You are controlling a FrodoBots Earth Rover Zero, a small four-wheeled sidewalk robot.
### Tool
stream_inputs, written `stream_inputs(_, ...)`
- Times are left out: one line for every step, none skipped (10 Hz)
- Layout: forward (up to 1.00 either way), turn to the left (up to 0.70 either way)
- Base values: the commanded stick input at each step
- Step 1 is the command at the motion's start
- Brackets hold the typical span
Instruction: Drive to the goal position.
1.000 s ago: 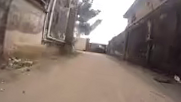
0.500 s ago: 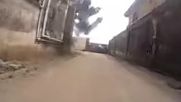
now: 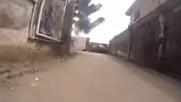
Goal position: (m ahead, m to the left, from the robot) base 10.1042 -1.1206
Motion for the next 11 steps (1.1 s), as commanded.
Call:
stream_inputs(1.0,0.0)
stream_inputs(1.0,0.0)
stream_inputs(1.0,0.0)
stream_inputs(1.0,0.0)
stream_inputs(1.0,0.0)
stream_inputs(1.0,0.0)
stream_inputs(1.0,0.0)
stream_inputs(1.0,0.0)
stream_inputs(1.0,0.0)
stream_inputs(1.0,0.0)
stream_inputs(1.0,0.0)
